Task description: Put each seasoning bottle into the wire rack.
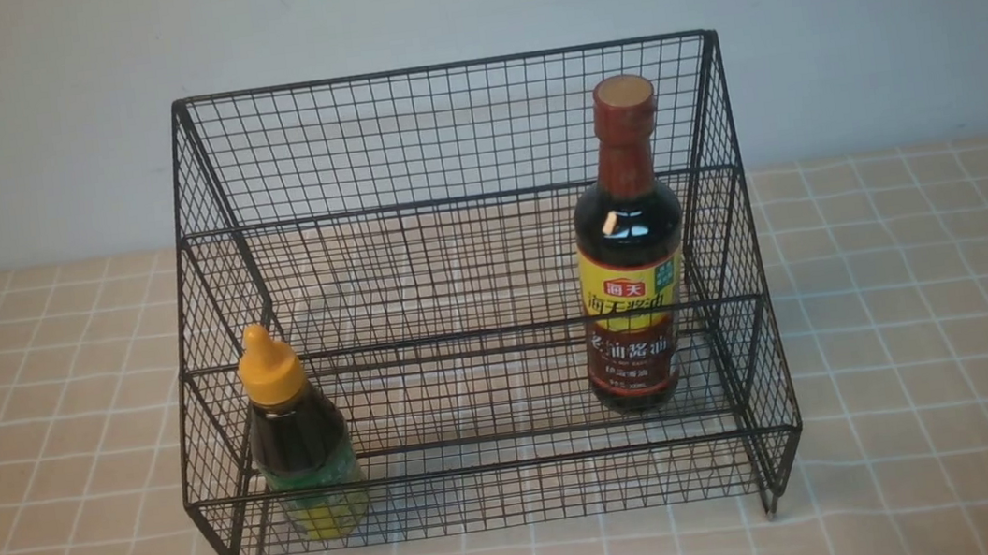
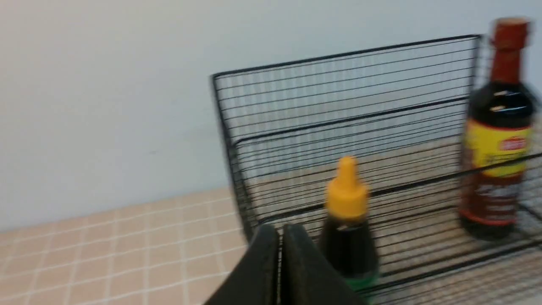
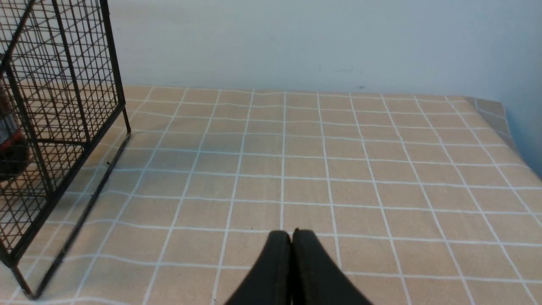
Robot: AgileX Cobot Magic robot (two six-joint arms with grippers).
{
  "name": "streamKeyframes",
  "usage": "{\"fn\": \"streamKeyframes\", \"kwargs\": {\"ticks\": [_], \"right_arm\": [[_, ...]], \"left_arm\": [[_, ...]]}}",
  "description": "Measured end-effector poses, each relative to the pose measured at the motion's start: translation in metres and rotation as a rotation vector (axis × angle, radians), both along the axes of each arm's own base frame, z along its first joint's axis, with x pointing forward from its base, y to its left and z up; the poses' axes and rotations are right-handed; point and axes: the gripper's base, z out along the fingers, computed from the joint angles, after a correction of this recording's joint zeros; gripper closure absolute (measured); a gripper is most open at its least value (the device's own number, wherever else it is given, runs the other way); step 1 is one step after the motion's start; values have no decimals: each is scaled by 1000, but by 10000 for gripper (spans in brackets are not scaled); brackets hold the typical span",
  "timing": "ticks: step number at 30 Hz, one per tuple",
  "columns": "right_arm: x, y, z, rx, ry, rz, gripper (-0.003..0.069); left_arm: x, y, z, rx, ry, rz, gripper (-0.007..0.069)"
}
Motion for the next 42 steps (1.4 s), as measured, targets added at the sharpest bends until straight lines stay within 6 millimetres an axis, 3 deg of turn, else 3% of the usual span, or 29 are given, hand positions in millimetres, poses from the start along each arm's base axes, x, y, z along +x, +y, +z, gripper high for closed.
{"fn": "streamKeyframes", "kwargs": {"ticks": [1, 2, 5, 6, 8, 10, 18, 42], "right_arm": [[0, 0, 0, 0, 0, 0, 673], [0, 0, 0, 0, 0, 0, 673], [0, 0, 0, 0, 0, 0, 673], [0, 0, 0, 0, 0, 0, 673], [0, 0, 0, 0, 0, 0, 673], [0, 0, 0, 0, 0, 0, 673], [0, 0, 0, 0, 0, 0, 673], [0, 0, 0, 0, 0, 0, 673]], "left_arm": [[-1, 0, 1, 0, -12, 6, 631], [3, 2, -25, 0, -11, 57, 631], [8, 5, -58, 6, 26, 108, 631], [8, 5, -61, 7, 31, 113, 631], [11, 6, -84, 17, 94, 135, 631], [11, 6, -90, 20, 112, 141, 631], [9, 6, -99, 32, 210, 139, 631], [9, 6, -99, 25, 214, 141, 631]]}}
